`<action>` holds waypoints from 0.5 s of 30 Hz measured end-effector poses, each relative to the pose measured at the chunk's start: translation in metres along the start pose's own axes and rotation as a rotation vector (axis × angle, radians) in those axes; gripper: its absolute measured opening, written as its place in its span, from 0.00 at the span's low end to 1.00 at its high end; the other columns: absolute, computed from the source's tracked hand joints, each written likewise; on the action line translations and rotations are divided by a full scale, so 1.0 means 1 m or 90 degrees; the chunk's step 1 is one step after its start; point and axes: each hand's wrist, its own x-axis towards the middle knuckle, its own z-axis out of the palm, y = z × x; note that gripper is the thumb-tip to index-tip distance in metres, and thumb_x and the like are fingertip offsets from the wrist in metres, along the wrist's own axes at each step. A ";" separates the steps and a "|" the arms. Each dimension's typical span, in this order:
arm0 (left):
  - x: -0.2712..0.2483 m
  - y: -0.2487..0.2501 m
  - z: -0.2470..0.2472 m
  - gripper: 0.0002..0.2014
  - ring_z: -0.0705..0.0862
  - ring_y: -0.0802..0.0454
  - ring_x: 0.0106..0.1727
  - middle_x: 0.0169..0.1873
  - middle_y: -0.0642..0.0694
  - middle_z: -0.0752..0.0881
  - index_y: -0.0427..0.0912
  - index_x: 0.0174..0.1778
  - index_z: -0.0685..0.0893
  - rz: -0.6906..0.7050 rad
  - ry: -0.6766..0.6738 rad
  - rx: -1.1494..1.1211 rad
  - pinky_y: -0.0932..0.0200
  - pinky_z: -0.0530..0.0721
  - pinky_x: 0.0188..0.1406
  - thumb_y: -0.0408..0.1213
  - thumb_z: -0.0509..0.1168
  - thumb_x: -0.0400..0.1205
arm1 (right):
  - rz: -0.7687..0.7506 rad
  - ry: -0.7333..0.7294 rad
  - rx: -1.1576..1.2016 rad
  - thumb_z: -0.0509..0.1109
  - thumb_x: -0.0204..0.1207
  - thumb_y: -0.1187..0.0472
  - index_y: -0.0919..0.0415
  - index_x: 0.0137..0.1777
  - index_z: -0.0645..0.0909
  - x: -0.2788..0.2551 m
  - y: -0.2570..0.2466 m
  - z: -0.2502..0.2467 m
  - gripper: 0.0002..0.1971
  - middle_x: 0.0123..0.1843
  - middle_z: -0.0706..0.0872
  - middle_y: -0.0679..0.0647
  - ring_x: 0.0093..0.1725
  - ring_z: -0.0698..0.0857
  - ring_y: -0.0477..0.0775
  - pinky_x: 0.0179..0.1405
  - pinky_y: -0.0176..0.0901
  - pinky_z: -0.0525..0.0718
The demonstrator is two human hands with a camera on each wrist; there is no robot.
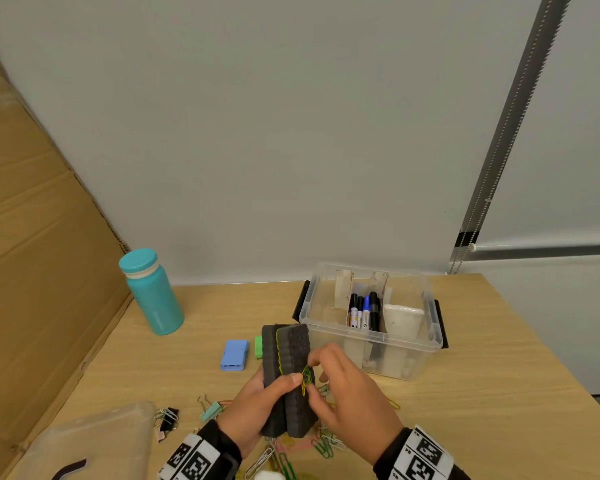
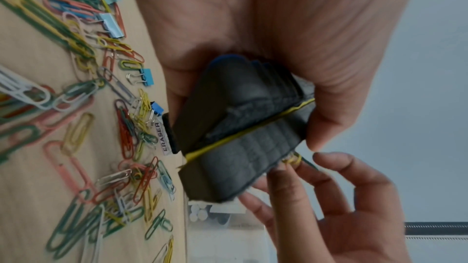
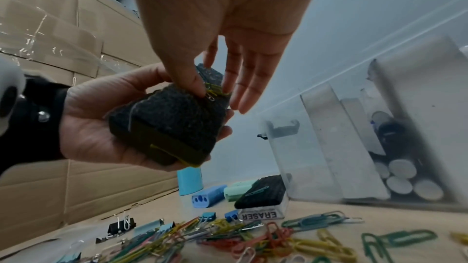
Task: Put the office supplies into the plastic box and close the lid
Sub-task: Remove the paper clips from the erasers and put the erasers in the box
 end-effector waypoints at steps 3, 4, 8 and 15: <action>-0.001 0.000 0.000 0.26 0.88 0.43 0.53 0.51 0.40 0.90 0.44 0.62 0.81 -0.001 -0.007 0.004 0.50 0.86 0.48 0.40 0.72 0.67 | -0.012 -0.036 -0.026 0.57 0.77 0.55 0.51 0.52 0.71 0.001 0.005 0.000 0.06 0.48 0.73 0.42 0.41 0.71 0.40 0.37 0.34 0.73; -0.001 -0.001 -0.001 0.26 0.88 0.42 0.54 0.52 0.40 0.90 0.44 0.63 0.80 -0.005 -0.007 0.004 0.51 0.86 0.48 0.40 0.72 0.67 | -0.005 -0.050 -0.026 0.57 0.76 0.55 0.52 0.50 0.72 0.000 0.008 0.001 0.06 0.46 0.74 0.42 0.41 0.70 0.40 0.37 0.37 0.74; 0.000 -0.002 -0.008 0.28 0.87 0.39 0.57 0.55 0.39 0.90 0.42 0.64 0.80 -0.025 0.023 -0.027 0.45 0.84 0.58 0.39 0.78 0.68 | 0.024 -0.168 -0.080 0.58 0.76 0.54 0.51 0.50 0.72 -0.005 0.017 0.000 0.06 0.50 0.78 0.46 0.49 0.76 0.49 0.44 0.47 0.78; 0.000 0.000 -0.014 0.27 0.88 0.40 0.56 0.54 0.40 0.90 0.44 0.65 0.79 -0.026 0.051 -0.039 0.45 0.85 0.55 0.40 0.73 0.69 | 0.119 -0.277 -0.133 0.56 0.81 0.64 0.53 0.65 0.75 -0.012 0.032 0.006 0.15 0.64 0.76 0.50 0.60 0.79 0.55 0.47 0.44 0.74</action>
